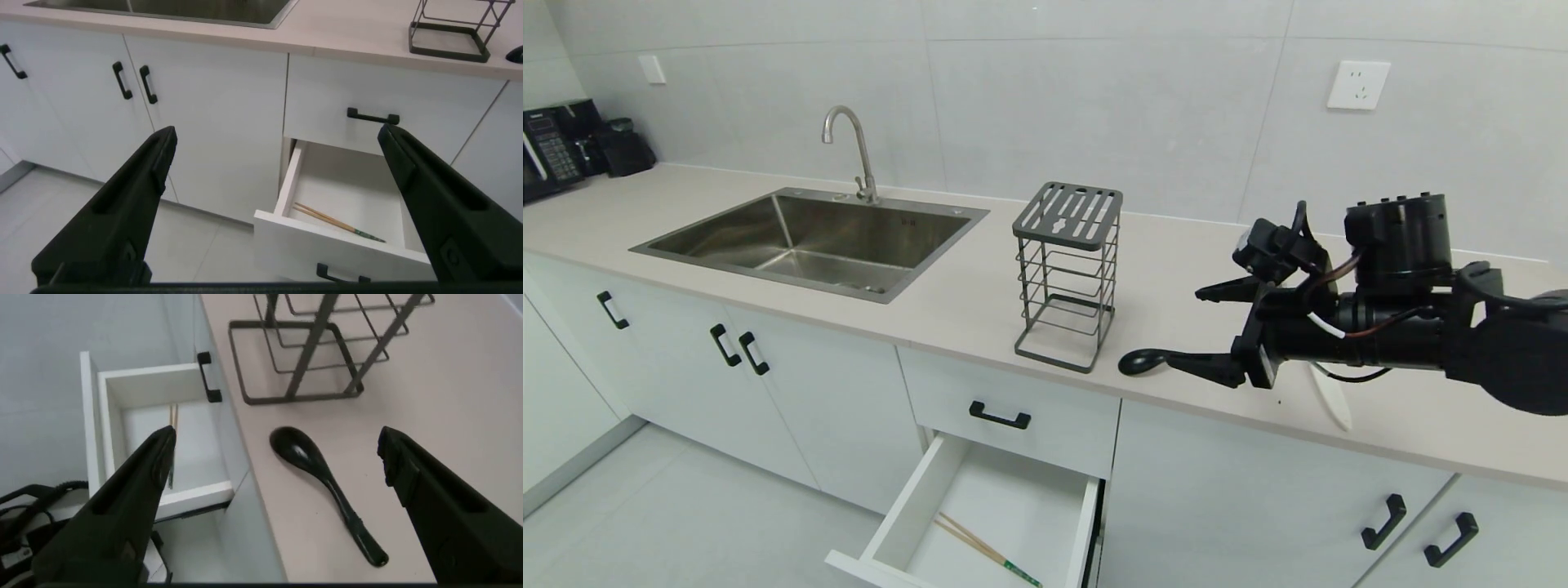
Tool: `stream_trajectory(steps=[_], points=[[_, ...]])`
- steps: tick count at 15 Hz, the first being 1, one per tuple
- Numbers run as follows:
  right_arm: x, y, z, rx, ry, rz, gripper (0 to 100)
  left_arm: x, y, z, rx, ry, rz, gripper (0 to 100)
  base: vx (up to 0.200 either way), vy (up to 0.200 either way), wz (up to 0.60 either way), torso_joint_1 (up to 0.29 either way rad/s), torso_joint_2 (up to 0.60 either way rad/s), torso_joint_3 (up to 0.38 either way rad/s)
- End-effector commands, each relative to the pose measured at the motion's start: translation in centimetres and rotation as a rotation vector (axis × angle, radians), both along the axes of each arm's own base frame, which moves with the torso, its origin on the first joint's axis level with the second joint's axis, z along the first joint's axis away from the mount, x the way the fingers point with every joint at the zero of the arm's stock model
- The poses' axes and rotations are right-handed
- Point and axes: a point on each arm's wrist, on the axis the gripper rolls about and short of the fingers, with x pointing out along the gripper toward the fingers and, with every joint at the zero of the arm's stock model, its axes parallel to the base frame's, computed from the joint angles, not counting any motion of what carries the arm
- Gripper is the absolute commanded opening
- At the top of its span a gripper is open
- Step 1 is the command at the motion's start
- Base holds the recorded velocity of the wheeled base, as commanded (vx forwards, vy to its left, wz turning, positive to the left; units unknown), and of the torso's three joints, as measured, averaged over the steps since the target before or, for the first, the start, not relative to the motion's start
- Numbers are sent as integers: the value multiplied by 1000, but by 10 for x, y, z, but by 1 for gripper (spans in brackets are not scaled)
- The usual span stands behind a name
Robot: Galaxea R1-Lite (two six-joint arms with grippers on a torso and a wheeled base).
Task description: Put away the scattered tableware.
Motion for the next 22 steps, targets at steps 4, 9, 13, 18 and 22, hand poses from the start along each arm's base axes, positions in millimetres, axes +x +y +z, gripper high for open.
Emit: stream_trajectory(steps=[4,9,13,18,22], points=[[43,-51,-53,-35,86,-14,100,0,0,0,0,1,0,100,0,0,0,0,0,0],[66,-50,-85,-18,135,27,100,0,0,0,0,1,0,100,0,0,0,0,0,0],[72,-33,-89,1,166,41,100,0,0,0,0,1,0,100,0,0,0,0,0,0],[74,-29,-96,-11,201,-15,100,0,0,0,0,1,0,100,0,0,0,0,0,0],[81,-20,-102,32,219,-106,100,0,0,0,0,1,0,100,0,0,0,0,0,0]])
